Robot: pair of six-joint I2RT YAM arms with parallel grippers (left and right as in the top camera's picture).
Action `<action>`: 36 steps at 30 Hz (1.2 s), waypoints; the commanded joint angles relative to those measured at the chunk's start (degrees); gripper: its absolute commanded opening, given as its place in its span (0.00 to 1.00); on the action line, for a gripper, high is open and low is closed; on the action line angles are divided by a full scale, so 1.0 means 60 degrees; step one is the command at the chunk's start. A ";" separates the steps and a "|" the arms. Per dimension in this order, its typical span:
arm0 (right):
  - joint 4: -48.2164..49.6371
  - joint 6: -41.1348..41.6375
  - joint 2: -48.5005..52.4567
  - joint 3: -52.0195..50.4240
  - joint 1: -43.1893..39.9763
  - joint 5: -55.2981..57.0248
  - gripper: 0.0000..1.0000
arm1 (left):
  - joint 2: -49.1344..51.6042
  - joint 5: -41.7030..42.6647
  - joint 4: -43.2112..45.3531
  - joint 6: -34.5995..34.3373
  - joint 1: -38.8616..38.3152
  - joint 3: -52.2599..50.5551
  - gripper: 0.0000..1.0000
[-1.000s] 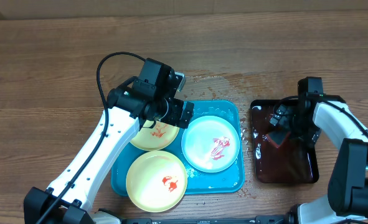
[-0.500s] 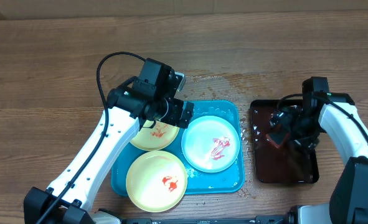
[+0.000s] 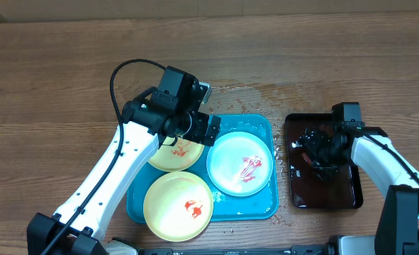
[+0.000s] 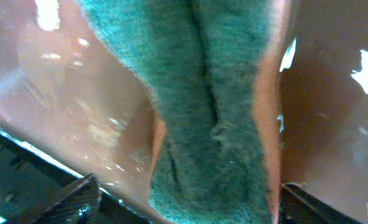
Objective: Clean dirty plates on tray and stack at the side
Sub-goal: 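Lower the right gripper onto the green sponge and close on it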
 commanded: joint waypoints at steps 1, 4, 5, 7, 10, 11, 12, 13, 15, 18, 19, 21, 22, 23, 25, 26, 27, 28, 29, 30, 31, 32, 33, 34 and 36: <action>0.0193 -0.0004 0.0255 -0.0324 0.0044 0.0029 0.73 | 0.0036 -0.0051 0.0044 0.0015 0.0000 0.0229 1.00; 0.0182 -0.0251 0.0255 -0.0324 0.0044 0.0233 0.56 | 0.0036 -0.0051 0.0051 0.0015 0.0000 0.0229 1.00; 0.0171 -0.0350 0.0255 -0.0324 0.0044 0.0240 0.47 | 0.0036 -0.0051 0.0058 0.0015 0.0000 0.0229 1.00; 0.0091 -0.0514 0.0255 -0.0324 0.0044 0.0331 0.16 | 0.0036 -0.0051 0.0076 0.0015 0.0000 0.0229 1.00; -0.0011 -0.0630 0.0255 -0.0324 0.0044 0.0342 0.04 | 0.0036 -0.0051 0.0106 0.0015 0.0000 0.0229 1.00; -0.0033 -0.0692 0.0255 -0.0324 0.0044 0.0342 0.04 | 0.0036 -0.0051 0.0117 0.0015 0.0000 0.0229 1.00; -0.0044 -0.0754 0.0255 -0.0324 0.0044 0.0342 0.04 | 0.0036 -0.0051 0.0127 0.0015 0.0000 0.0229 1.00; -0.0069 -0.0812 0.0255 -0.0324 0.0044 0.0346 0.04 | 0.0036 -0.0051 0.0142 0.0015 0.0000 0.0229 1.00; -0.0106 -0.0962 0.0255 -0.0324 0.0047 0.0342 0.04 | 0.0036 -0.0051 0.0164 0.0015 0.0000 0.0229 1.00; -0.0142 -0.1402 0.0251 -0.0317 0.0055 0.0244 0.11 | 0.0036 -0.0051 0.0200 0.0015 0.0000 0.0229 1.00; -0.0208 -0.1687 0.0251 -0.0310 0.0055 0.0153 0.33 | 0.0036 -0.0051 0.0219 0.0015 0.0000 0.0229 1.00; -0.0412 -0.2065 0.0251 -0.0277 0.0066 0.0153 0.61 | 0.0036 -0.0051 0.0259 0.0015 0.0000 0.0229 1.00; -0.0470 -0.2127 0.0251 -0.0277 0.0073 0.0157 0.69 | 0.0036 -0.0047 0.0273 0.0015 0.0000 0.0229 1.00; -0.0546 -0.2248 0.0251 -0.0277 0.0073 0.0153 0.73 | 0.0036 -0.0051 0.0295 0.0015 0.0000 0.0229 1.00; -0.0721 -0.2455 0.0244 -0.0277 0.0073 0.0149 0.79 | 0.0036 -0.0051 0.0331 0.0015 0.0000 0.0229 1.00; -0.0805 -0.2557 0.0244 -0.0277 0.0073 0.0153 0.80 | 0.0036 -0.0051 0.0350 0.0015 0.0000 0.0229 1.00; -0.0885 -0.2590 0.0244 -0.0277 0.0073 0.0164 0.81 | 0.0036 -0.0047 0.0372 0.0015 0.0000 0.0229 1.00; -0.0951 -0.2579 0.0244 -0.0277 0.0069 0.0211 0.82 | 0.0036 -0.0047 0.0401 0.0011 0.0000 0.0229 1.00; -0.0973 -0.2550 0.0244 -0.0277 0.0069 0.0255 0.82 | 0.0036 -0.0044 0.0423 0.0011 0.0000 0.0229 1.00; -0.1020 -0.2401 0.0240 -0.0266 0.0069 0.0433 0.88 | 0.0036 -0.0044 0.0448 0.0011 0.0000 0.0229 1.00; -0.1140 -0.2138 0.0240 -0.0215 0.0066 0.0699 0.88 | 0.0036 -0.0040 0.0470 0.0011 0.0000 0.0229 1.00; -0.1224 -0.2014 0.0240 -0.0153 0.0044 0.0925 0.88 | 0.0036 -0.0029 0.0477 0.0011 0.0000 0.0229 1.00; -0.1377 -0.1869 0.0240 -0.0029 0.0040 0.1198 0.88 | 0.0036 -0.0015 0.0481 0.0011 0.0000 0.0229 1.00; -0.1570 -0.1701 0.0237 0.0124 0.0040 0.1461 0.88 | 0.0036 -0.0011 0.0481 0.0011 0.0000 0.0229 1.00; -0.1818 -0.1723 0.0233 0.0452 0.0044 0.1727 0.86 | 0.0036 -0.0015 0.0481 0.0015 0.0000 0.0229 1.00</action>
